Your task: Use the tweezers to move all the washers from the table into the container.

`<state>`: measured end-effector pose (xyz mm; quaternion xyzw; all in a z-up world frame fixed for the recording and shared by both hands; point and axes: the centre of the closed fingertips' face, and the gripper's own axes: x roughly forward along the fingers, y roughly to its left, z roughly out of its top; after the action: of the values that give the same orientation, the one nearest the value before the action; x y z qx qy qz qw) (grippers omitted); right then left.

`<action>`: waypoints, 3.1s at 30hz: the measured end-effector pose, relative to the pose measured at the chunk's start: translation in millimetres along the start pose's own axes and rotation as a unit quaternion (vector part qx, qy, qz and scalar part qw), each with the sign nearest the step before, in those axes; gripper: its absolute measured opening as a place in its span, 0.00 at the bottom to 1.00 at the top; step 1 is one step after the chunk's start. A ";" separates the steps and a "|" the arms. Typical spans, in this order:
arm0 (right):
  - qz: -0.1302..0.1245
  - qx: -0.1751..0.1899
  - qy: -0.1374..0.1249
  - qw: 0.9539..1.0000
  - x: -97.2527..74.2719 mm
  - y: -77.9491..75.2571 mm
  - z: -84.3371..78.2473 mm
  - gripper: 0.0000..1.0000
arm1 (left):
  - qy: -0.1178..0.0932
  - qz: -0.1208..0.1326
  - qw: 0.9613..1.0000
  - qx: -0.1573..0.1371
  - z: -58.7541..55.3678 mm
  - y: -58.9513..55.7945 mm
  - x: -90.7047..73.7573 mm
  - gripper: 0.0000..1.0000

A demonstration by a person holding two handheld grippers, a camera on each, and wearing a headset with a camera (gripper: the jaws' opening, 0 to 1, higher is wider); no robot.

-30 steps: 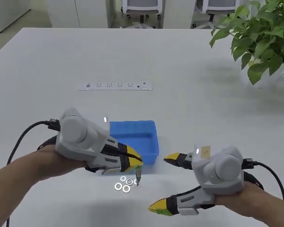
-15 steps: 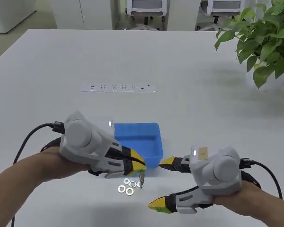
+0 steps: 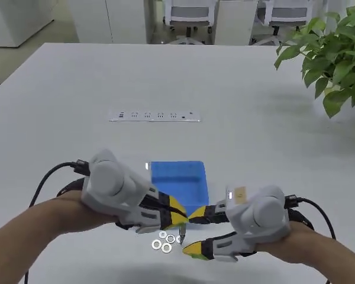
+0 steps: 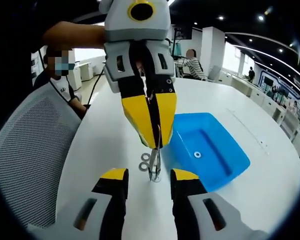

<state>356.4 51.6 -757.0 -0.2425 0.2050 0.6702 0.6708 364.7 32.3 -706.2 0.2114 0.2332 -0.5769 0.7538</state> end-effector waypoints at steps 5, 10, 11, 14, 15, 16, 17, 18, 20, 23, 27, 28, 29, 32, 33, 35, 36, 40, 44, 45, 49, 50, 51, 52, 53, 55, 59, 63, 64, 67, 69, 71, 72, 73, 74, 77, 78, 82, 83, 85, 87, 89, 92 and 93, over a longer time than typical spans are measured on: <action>0.018 -0.018 0.011 1.000 4.0 0.0 -0.4 0.28 | 0.002 -0.004 1.000 0.006 1.4 -2.0 1.2 0.06; 0.027 -0.030 0.018 0.999 6.8 -2.8 0.3 0.22 | 0.006 -0.006 1.000 0.009 1.8 -2.4 1.3 0.06; 0.029 -0.033 0.018 0.999 7.0 -2.8 0.9 0.20 | 0.006 -0.006 1.000 0.010 1.8 -2.3 1.4 0.06; 0.035 -0.047 0.025 0.998 8.6 -3.1 0.1 0.15 | 0.006 -0.008 1.000 0.010 1.8 -1.9 1.8 0.06; 0.039 -0.051 0.029 0.998 9.0 -2.7 -0.9 0.15 | 0.006 -0.008 1.000 0.010 1.7 -1.8 2.0 0.06; 0.041 -0.057 0.031 0.997 9.0 -3.0 -1.7 0.14 | 0.006 -0.009 1.000 0.010 1.8 -1.8 2.4 0.06; 0.042 -0.061 0.035 0.997 9.1 -3.5 -2.6 0.12 | 0.005 -0.009 1.000 0.010 2.0 -1.8 2.5 0.06; 0.045 -0.063 0.034 0.996 9.1 -3.3 -2.8 0.12 | 0.005 -0.009 1.000 0.010 2.3 -1.9 2.7 0.06; 0.049 -0.067 0.036 0.996 9.1 -3.6 -3.2 0.12 | 0.004 -0.009 1.000 0.009 2.6 -1.9 3.0 0.06; 0.054 -0.072 0.037 0.995 9.1 -3.0 -2.8 0.12 | 0.005 -0.010 1.000 0.009 2.6 -1.8 2.8 0.06; 0.060 -0.071 0.036 0.995 8.8 -3.5 -1.1 0.12 | 0.005 -0.008 1.000 0.010 2.1 -0.9 2.0 0.06; 0.061 -0.069 0.035 0.995 8.8 -3.4 -0.2 0.12 | 0.005 -0.008 1.000 0.010 1.9 -0.8 1.9 0.06; 0.065 -0.065 0.032 0.995 8.8 -3.0 1.1 0.11 | 0.005 -0.008 1.000 0.009 1.7 -0.4 1.9 0.06; 0.069 -0.068 0.035 0.995 9.9 -2.1 0.8 0.10 | 0.005 -0.008 1.000 0.009 2.1 -0.7 2.4 0.06; 0.069 -0.067 0.037 0.995 9.8 -2.6 1.0 0.10 | 0.005 -0.007 1.000 0.010 2.0 -0.3 2.2 0.06; 0.071 -0.069 0.040 0.994 10.1 -2.2 0.9 0.09 | 0.005 -0.008 1.000 0.009 2.0 -0.7 2.1 0.06; 0.072 -0.069 0.041 0.994 10.2 -2.2 0.8 0.09 | 0.005 -0.008 1.000 0.009 2.1 -0.9 2.1 0.06; 0.069 -0.060 0.042 0.995 10.6 -2.5 0.6 0.08 | 0.005 -0.007 1.000 0.007 1.6 -0.9 1.6 0.06; 0.067 -0.060 0.045 0.995 10.6 -3.0 0.6 0.07 | 0.006 -0.005 1.000 0.006 1.7 -0.4 1.5 0.06; 0.067 -0.060 0.045 0.995 10.6 -3.1 0.6 0.07 | 0.006 -0.005 1.000 0.008 1.6 -0.3 1.5 0.06; 0.066 -0.058 0.046 0.995 10.8 -3.5 0.4 0.07 | 0.006 -0.004 1.000 0.009 1.1 0.3 1.7 0.06; 0.066 -0.058 0.046 0.995 10.7 -3.4 0.6 0.07 | 0.007 -0.003 1.000 0.009 1.0 0.3 1.6 0.06; 0.066 -0.058 0.046 0.995 10.7 -3.3 0.7 0.07 | 0.007 -0.003 1.000 0.008 1.0 0.1 1.4 0.06; 0.066 -0.059 0.047 0.995 10.8 -3.3 0.6 0.07 | 0.007 -0.003 1.000 0.008 0.9 0.1 1.3 0.06; 0.066 -0.059 0.047 0.995 10.9 -3.3 0.7 0.07 | 0.007 -0.002 1.000 0.007 0.8 0.3 1.1 0.06; 0.067 -0.058 0.046 0.995 11.0 -2.8 1.2 0.07 | 0.006 -0.002 1.000 0.004 0.8 0.3 0.4 0.06; 0.068 -0.057 0.047 0.995 10.0 -1.8 1.7 0.07 | 0.005 0.001 1.000 -0.006 -0.2 1.3 -2.5 0.12; 0.068 -0.059 0.048 0.995 9.1 -0.5 2.4 0.07 | 0.001 0.005 1.000 -0.014 -1.6 2.6 -6.0 0.16; 0.068 -0.060 0.049 0.995 9.0 -0.4 2.7 0.07 | 0.000 0.005 1.000 -0.019 -2.1 2.5 -7.2 0.18; 0.069 -0.058 0.048 0.995 7.8 0.9 4.7 0.07 | 0.000 0.008 1.000 -0.028 -4.4 3.1 -10.4 0.24; 0.069 -0.060 0.047 0.995 6.7 1.0 7.0 0.07 | -0.003 0.010 0.999 -0.037 -5.3 3.3 -13.0 0.28; 0.069 -0.060 0.045 0.995 5.6 1.4 9.7 0.07 | -0.009 0.014 0.999 -0.042 -4.8 3.1 -15.8 0.32; 0.070 -0.060 0.045 0.995 5.2 1.6 10.7 0.07 | -0.011 0.016 0.999 -0.045 -4.9 3.2 -16.7 0.34; 0.071 -0.060 0.045 0.995 4.5 2.4 12.1 0.07 | -0.012 0.019 0.999 -0.049 -5.6 3.6 -17.9 0.37; 0.071 -0.062 0.044 0.995 4.1 2.4 13.2 0.07 | -0.013 0.021 0.998 -0.049 -5.9 3.7 -18.8 0.40; 0.070 -0.060 0.039 0.995 2.2 2.2 18.6 0.07 | -0.020 0.032 0.998 -0.058 -6.5 5.3 -23.2 0.47; 0.069 -0.061 0.039 0.995 1.9 2.0 19.4 0.07 | -0.024 0.035 0.997 -0.063 -6.2 5.5 -24.5 0.49; 0.071 -0.064 0.039 0.995 -1.3 3.1 25.2 0.07 | -0.035 0.044 0.996 -0.076 -5.8 5.1 -30.8 0.56; 0.072 -0.065 0.039 0.995 -2.2 3.1 26.5 0.07 | -0.037 0.046 0.995 -0.077 -5.8 4.8 -32.2 0.57; 0.072 -0.069 0.038 0.994 -4.7 2.2 30.4 0.07 | -0.041 0.052 0.995 -0.079 -6.1 5.0 -35.3 0.61; 0.073 -0.073 0.038 0.994 -6.9 1.4 33.4 0.07 | -0.044 0.062 0.994 -0.080 -6.4 6.9 -38.3 0.67; 0.073 -0.076 0.035 0.994 -9.2 0.2 38.4 0.07 | -0.048 0.069 0.993 -0.085 -6.2 8.6 -40.6 0.71; 0.073 -0.081 0.030 0.994 -12.1 -1.4 45.4 0.07 | -0.056 0.076 0.991 -0.093 -5.0 10.1 -44.4 0.76; 0.073 -0.082 0.029 0.993 -12.7 -1.5 47.0 0.08 | -0.056 0.078 0.991 -0.093 -4.9 10.3 -45.5 0.78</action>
<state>355.3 69.7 -711.8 -0.3006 0.1860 0.7248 0.5914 363.9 72.7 -682.6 0.1251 0.2256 -0.5028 0.8250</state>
